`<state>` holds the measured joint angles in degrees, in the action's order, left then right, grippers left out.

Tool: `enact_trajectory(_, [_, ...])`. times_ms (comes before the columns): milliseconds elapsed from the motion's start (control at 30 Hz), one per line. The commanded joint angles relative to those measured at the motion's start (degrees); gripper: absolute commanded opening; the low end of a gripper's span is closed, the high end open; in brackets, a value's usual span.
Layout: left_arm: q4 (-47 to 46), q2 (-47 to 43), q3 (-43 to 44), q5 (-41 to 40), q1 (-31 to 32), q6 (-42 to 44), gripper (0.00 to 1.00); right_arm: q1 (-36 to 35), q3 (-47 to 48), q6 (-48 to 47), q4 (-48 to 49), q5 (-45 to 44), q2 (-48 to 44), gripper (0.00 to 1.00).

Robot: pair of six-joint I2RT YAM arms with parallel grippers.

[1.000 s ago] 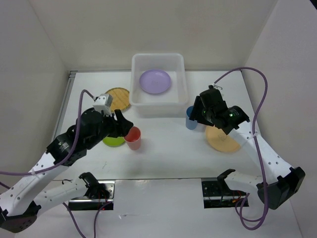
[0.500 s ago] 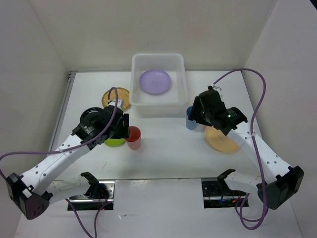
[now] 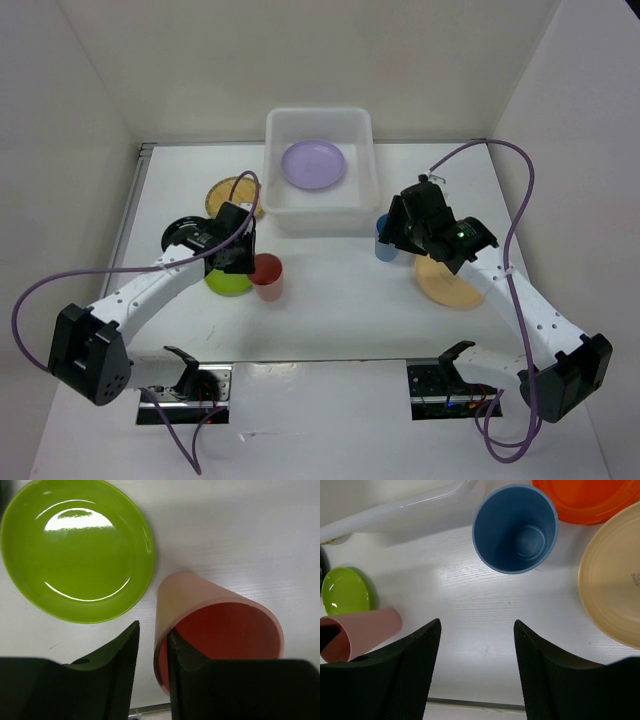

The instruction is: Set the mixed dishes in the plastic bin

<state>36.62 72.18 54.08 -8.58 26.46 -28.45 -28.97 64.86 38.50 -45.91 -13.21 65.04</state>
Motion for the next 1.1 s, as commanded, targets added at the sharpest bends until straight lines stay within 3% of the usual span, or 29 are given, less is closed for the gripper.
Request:
enact_trajectory(0, [-2.3, 2.9, -0.1, 4.2, -0.4, 3.2, 0.34, 0.4, -0.5, 0.1, 3.1, -0.4, -1.1, 0.66])
enact_trajectory(67, [-2.3, 3.6, 1.0, 4.9, -0.4, 3.7, 0.01, 0.4, -0.5, 0.1, 3.1, 0.1, -1.1, 0.66])
enact_trajectory(100, [-2.3, 3.6, 1.6, 5.6, -0.4, 3.7, 0.00, 0.4, -1.0, 0.1, 3.1, 0.1, -1.1, 0.66])
enact_trajectory(233, [0.1, -2.9, 8.5, 10.4, 1.9, 3.7, 0.00, 1.0, -1.1, -0.4, 3.1, 0.1, -1.7, 0.66])
enact_trajectory(300, [-0.8, -6.7, 14.4, 16.5, 1.9, 3.7, 0.00, 1.7, -1.1, -0.4, 3.1, 0.1, -2.2, 0.66])
enact_trajectory(400, [-1.3, -6.2, 24.2, 16.0, 1.9, 5.6, 0.00, 2.2, -1.1, -0.4, 3.1, 0.7, -2.8, 0.66])
enact_trajectory(600, [0.6, 10.4, 45.9, 12.0, 0.2, 9.6, 0.00, 2.3, 0.0, -0.4, 3.1, 1.8, -4.1, 0.66])
enact_trajectory(733, [5.6, 26.2, 60.2, 9.9, -0.4, 13.3, 0.00, 2.8, 0.0, 0.1, 2.6, 3.4, -6.3, 0.66])
enact_trajectory(933, [6.7, 39.1, 66.8, 10.5, -2.6, 14.5, 0.00, 2.8, -1.3, 0.6, 2.8, 6.2, -8.3, 0.66])
enact_trajectory(1067, [5.8, 43.5, 66.2, 9.1, -3.3, 14.5, 0.00, 3.3, -1.8, 0.6, 3.3, 7.0, -9.4, 0.66])
